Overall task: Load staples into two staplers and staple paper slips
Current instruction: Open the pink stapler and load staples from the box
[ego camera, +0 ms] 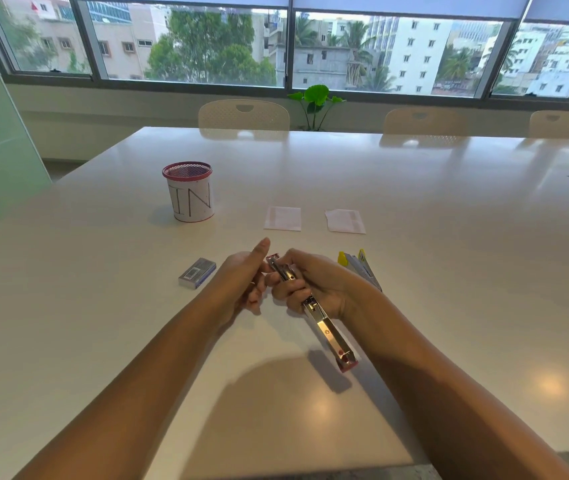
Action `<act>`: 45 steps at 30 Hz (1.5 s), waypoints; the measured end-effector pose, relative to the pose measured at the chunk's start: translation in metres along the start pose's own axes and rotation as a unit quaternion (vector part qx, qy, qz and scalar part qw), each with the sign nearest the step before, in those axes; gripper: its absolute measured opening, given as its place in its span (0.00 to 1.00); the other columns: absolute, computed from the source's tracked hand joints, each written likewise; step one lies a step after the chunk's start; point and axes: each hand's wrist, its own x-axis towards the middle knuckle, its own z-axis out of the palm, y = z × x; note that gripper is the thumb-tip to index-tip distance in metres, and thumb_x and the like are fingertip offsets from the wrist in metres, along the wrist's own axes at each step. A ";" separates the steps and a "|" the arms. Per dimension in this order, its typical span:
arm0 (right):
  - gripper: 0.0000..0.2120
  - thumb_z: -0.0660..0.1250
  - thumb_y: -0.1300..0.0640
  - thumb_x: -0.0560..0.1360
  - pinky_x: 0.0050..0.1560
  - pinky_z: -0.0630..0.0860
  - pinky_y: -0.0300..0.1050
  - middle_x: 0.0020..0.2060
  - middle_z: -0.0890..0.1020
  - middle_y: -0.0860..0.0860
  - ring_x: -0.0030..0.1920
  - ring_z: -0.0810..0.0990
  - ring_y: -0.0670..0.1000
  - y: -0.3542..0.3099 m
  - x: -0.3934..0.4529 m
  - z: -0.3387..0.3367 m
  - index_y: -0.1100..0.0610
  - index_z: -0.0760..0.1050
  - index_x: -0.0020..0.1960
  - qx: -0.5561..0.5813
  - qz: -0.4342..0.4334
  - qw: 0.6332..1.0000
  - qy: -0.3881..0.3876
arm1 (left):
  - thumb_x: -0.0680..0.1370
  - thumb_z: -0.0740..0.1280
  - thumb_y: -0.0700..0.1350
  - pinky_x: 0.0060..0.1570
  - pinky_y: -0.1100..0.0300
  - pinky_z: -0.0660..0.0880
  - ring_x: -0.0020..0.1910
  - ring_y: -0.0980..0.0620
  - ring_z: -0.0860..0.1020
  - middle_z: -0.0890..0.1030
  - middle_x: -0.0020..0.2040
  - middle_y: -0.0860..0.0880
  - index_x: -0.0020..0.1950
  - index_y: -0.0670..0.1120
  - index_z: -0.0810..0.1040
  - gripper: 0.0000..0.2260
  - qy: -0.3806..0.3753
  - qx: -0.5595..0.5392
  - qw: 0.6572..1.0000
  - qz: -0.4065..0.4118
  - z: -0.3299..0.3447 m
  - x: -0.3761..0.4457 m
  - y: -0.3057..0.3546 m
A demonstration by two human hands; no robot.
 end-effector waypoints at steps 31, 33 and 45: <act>0.08 0.64 0.53 0.77 0.26 0.69 0.29 0.34 0.80 0.54 0.27 0.78 0.45 0.020 0.005 0.023 0.54 0.68 0.42 -0.551 -0.338 0.725 0.239 | 0.79 0.55 0.43 0.18 0.65 0.69 0.18 0.56 0.66 0.68 0.22 0.48 0.36 0.42 0.70 0.13 0.113 -0.031 0.993 0.008 -0.008 0.007 -0.005; 0.10 0.64 0.55 0.77 0.28 0.72 0.34 0.33 0.81 0.56 0.29 0.81 0.51 0.020 0.007 0.022 0.53 0.66 0.39 -0.556 -0.357 0.714 0.233 | 0.79 0.55 0.43 0.18 0.66 0.68 0.17 0.55 0.66 0.68 0.21 0.48 0.36 0.41 0.70 0.13 0.117 -0.037 0.992 0.005 -0.007 0.007 -0.004; 0.12 0.67 0.49 0.74 0.32 0.77 0.39 0.44 0.81 0.49 0.32 0.80 0.47 0.009 -0.013 0.027 0.50 0.70 0.55 -0.581 -0.306 0.720 0.223 | 0.81 0.53 0.42 0.19 0.65 0.73 0.15 0.58 0.67 0.71 0.25 0.45 0.38 0.40 0.68 0.13 0.136 -0.235 0.960 -0.067 -0.011 0.009 0.003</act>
